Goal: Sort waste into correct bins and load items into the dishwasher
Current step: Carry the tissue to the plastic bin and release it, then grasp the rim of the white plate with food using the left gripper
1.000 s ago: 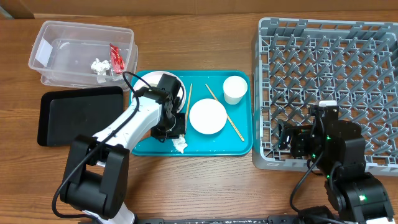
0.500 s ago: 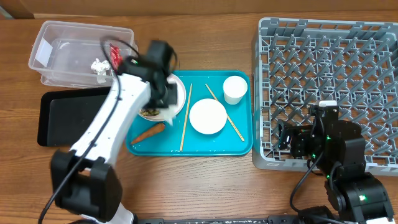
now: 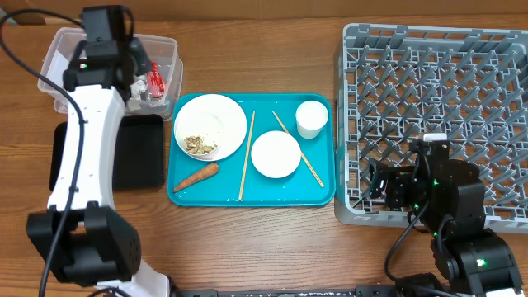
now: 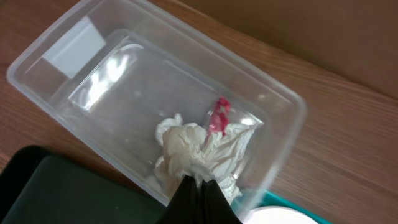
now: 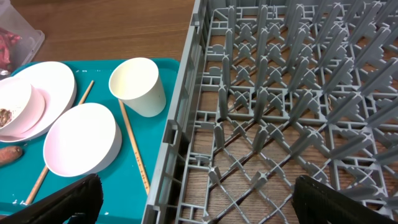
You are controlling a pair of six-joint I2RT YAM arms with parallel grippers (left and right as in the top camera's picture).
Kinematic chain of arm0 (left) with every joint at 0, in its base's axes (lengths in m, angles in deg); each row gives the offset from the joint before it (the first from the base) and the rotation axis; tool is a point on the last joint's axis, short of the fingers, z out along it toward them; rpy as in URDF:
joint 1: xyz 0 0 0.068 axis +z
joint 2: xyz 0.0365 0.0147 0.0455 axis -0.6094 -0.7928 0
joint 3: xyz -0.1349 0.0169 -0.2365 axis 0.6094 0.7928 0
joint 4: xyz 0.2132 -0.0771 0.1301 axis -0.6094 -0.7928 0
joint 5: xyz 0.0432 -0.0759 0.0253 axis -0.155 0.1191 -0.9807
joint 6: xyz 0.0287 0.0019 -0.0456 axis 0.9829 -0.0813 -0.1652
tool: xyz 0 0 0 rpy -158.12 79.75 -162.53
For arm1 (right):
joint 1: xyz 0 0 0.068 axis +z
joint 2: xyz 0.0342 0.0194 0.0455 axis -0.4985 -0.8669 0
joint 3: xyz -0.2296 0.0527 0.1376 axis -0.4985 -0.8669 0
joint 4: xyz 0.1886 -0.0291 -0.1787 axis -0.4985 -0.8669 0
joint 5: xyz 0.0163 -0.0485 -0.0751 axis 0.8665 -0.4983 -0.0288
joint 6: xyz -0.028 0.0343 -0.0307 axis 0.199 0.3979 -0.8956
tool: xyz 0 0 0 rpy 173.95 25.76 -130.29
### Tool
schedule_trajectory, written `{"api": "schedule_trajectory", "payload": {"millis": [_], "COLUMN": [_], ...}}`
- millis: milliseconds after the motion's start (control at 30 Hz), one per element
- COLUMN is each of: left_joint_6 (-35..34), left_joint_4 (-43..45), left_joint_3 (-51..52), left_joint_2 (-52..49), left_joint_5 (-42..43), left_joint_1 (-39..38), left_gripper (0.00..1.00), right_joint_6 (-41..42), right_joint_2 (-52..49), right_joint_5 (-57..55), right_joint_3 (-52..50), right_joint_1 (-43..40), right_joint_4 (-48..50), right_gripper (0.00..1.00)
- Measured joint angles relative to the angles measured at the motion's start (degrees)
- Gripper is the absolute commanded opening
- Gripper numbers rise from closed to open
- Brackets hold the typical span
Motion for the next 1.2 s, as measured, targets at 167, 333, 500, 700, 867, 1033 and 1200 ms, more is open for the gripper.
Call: {"api": "schedule_trajectory", "payload": {"millis": [167,333,500,700,867,1033,1200], "left_joint_6": [0.52,1.20,3.26,4.17,4.28,3.93,1.68], "left_joint_4": [1.31,1.29,-4.79,-16.31,-21.35,-21.20,-21.24], "left_joint_3": [0.00,0.00,-1.73,-3.15,-3.43,-1.75,-0.39], "left_joint_2": [-5.62,-8.55,-8.41,-4.72,-3.48,-3.78,-7.08], "left_joint_5": [-0.09,-0.07,2.73,15.26,19.52,19.93,17.92], "left_joint_1": [2.93,3.96,3.96,0.35,-7.91,-15.41,-19.08], "left_gripper": [0.36,0.77,0.65,0.62,0.62,0.58,0.55], "right_joint_6": [0.04,0.00,0.02,0.00,0.02,0.00,0.02], "right_joint_2": [0.00,0.00,0.00,0.02,0.00,0.00,0.00], "right_joint_5": [0.02,-0.02,0.00,0.00,0.02,0.02,-0.02], "right_joint_3": [-0.02,0.00,0.00,0.00,0.00,0.00,0.00], "right_joint_1": [0.02,0.02,0.02,0.02,0.02,0.02,0.02], "right_joint_4": [0.02,0.00,0.02,0.00,0.00,-0.26,-0.61], "right_gripper": [1.00,1.00,1.00,1.00,1.00,1.00,1.00]}}
